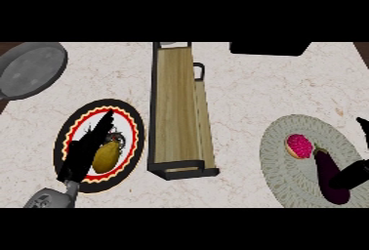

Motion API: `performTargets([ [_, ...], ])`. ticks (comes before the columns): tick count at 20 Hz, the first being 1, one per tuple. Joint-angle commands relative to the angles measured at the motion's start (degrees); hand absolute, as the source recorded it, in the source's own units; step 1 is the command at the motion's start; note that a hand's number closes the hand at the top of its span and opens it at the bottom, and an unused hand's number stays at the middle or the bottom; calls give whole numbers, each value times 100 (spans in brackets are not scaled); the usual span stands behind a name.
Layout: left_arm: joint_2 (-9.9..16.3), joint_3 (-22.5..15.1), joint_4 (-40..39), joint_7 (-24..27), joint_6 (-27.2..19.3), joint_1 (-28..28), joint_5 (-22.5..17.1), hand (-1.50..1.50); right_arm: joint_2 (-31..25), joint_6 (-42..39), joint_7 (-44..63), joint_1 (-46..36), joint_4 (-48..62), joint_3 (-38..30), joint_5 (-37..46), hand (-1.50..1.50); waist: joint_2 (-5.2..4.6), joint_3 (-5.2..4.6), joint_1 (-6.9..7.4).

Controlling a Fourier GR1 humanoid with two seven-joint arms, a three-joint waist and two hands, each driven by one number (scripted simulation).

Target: Pick the eggplant from the placemat and place it in the tiered shelf

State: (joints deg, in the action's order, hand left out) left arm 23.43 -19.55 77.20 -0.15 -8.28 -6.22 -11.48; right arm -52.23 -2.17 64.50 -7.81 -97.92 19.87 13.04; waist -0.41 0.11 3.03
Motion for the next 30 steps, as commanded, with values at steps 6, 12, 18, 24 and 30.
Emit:
performTargets([
  [6, -184, 28, -302, 228, 31, 205, 109, 0, 1101, -503, 1409, -1039, 1269, 592, 201, -150, -3, -20, -108],
  [12, -215, 101, -277, -10, 6, 94, 185, 0, 1370, -580, 1844, -1250, 1292, 793, 564, -150, 34, -22, -247],
  [18, -286, 174, -250, 159, 122, 339, 134, 0, 1273, -795, 1562, -1229, 1656, 687, 768, -150, 36, -21, -268],
  [24, -287, 251, -104, 36, 73, 367, 246, 0, 1306, -903, 1566, -996, 1514, 681, 943, -150, 59, -20, -320],
  [30, -262, 396, -105, 75, 225, 413, 253, 0, 1457, -945, 1220, -901, 1948, 525, 1098, -150, 50, -17, -318],
])
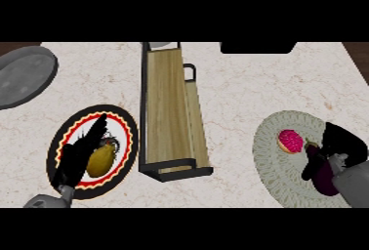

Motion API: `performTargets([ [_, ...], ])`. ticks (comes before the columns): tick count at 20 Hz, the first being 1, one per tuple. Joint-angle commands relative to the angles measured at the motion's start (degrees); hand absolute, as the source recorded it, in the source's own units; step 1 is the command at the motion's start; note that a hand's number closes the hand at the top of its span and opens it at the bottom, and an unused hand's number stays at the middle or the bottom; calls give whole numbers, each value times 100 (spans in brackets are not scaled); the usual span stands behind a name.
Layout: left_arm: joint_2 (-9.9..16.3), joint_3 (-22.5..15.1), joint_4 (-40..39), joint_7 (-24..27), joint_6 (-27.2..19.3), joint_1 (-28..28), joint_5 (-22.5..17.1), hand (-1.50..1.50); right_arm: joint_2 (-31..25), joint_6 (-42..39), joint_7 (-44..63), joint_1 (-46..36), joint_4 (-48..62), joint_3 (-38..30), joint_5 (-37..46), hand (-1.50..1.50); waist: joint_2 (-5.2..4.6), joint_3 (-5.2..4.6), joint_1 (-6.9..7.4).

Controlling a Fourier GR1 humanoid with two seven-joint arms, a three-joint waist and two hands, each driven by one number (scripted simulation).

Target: Pick the eggplant from the placemat and place it in the tiered shelf

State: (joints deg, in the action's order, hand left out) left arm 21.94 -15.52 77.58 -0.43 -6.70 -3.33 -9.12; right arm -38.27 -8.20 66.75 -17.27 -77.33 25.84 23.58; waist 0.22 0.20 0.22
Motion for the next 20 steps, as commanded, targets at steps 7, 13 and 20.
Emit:
performTargets([
  [7, 75, 223, 292, -491, 286, -35, -95, 0, 483, -281, 835, 27, 387, -103, 430, -150, -17, -21, 11],
  [13, -309, 75, 128, -411, 139, -46, 251, 0, 751, -218, 130, -27, 1132, -424, 657, 150, -31, -18, 21],
  [20, -423, 296, -230, 226, 451, 340, 449, 0, 818, -117, -842, 208, 1073, -672, 1193, 150, -25, -20, -5],
])
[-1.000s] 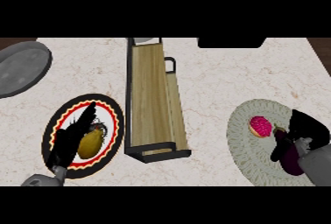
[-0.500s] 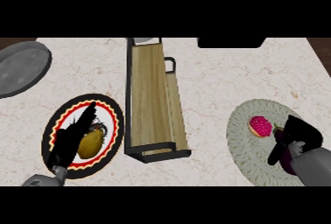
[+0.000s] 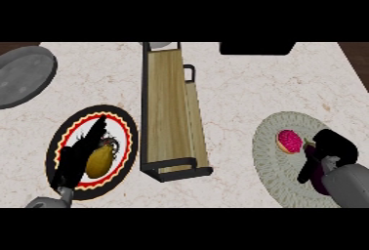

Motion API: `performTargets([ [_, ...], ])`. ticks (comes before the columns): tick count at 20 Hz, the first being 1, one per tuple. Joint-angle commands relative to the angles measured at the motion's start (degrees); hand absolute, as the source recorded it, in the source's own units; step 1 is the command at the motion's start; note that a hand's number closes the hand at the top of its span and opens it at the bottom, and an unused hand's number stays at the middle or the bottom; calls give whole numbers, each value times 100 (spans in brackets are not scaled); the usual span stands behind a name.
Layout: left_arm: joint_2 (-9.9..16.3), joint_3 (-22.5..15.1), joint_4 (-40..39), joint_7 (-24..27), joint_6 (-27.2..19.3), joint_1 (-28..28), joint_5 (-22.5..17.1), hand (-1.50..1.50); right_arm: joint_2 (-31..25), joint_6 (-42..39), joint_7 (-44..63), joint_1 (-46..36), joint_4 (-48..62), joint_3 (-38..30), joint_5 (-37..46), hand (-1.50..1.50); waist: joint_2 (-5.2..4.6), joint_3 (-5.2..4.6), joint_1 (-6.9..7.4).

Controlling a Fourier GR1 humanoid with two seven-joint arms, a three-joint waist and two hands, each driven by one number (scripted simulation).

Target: Pick the eggplant from the placemat and place it in the tiered shelf

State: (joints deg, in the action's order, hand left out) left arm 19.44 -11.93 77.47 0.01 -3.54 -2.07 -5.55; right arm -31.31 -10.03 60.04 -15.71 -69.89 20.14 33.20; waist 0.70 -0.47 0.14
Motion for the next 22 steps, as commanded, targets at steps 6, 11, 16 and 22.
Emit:
performTargets([
  [6, -124, 125, 214, -314, 187, 89, 163, 0, 384, 209, 148, -122, 334, -88, 1009, 150, -70, 47, 3],
  [11, -87, 226, -16, -108, 421, 91, 37, 0, 268, -404, -734, -838, -120, 162, 1006, 150, -112, 43, 147],
  [16, -242, -142, 317, -278, 454, -173, 180, 0, 429, -930, -3466, -1347, -1318, 1377, 606, 150, -240, 99, 1047],
  [22, -337, -201, 210, -330, 374, -271, 266, 0, -72, -1135, -6169, -2239, -2001, 1188, -177, 150, -236, 96, 721],
])
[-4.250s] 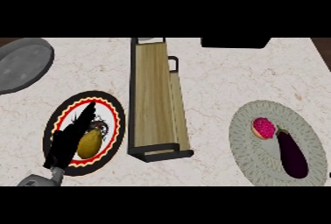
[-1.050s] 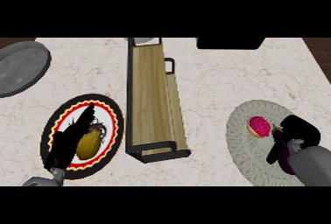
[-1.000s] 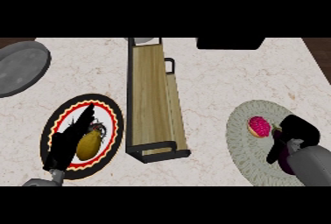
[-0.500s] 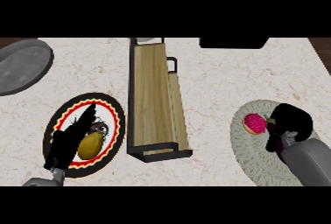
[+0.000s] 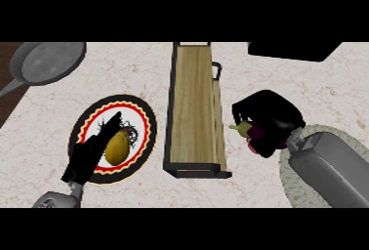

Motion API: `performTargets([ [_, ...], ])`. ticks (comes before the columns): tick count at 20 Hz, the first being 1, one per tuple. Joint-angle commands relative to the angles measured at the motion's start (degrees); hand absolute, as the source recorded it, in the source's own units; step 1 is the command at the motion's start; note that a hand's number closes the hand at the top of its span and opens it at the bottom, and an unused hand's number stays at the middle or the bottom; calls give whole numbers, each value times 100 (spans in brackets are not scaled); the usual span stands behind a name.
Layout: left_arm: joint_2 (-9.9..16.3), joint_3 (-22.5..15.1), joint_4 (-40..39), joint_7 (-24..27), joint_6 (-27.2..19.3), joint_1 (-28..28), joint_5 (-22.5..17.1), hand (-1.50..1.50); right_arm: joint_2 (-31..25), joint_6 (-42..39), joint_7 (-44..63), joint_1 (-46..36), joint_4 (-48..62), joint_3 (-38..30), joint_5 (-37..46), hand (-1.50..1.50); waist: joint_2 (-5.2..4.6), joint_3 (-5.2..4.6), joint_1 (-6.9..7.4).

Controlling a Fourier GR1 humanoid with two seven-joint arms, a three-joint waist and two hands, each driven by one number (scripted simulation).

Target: Pick the eggplant from the placemat and place it in the tiered shelf

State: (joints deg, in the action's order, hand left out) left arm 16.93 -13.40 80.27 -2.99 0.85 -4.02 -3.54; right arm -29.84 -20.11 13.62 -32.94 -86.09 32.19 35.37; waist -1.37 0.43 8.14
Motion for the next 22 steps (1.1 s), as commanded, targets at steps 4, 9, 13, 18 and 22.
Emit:
performTargets([
  [4, 52, 139, -107, -24, -18, -39, -39, 0, -806, -143, -3254, -919, -195, -840, -1114, 150, -35, 2, -285],
  [9, -103, 63, -196, -12, -170, -114, 97, 0, -815, -1025, -4439, -1671, 1013, -2007, -2627, 150, -39, -32, -335],
  [13, -149, 57, -133, -143, -195, -80, 106, 0, -866, -1641, -5065, -2549, 2399, -2315, -2806, 150, 8, -42, -358],
  [18, -138, 165, -65, -160, -113, -84, 39, 0, -122, -1260, -5113, -3673, 3719, -2023, -2245, 150, 43, -46, -424],
  [22, -98, 186, -258, 13, -44, 44, 105, 0, 535, -722, -4768, -4422, 4530, -2037, -2036, 150, 38, -51, -422],
])
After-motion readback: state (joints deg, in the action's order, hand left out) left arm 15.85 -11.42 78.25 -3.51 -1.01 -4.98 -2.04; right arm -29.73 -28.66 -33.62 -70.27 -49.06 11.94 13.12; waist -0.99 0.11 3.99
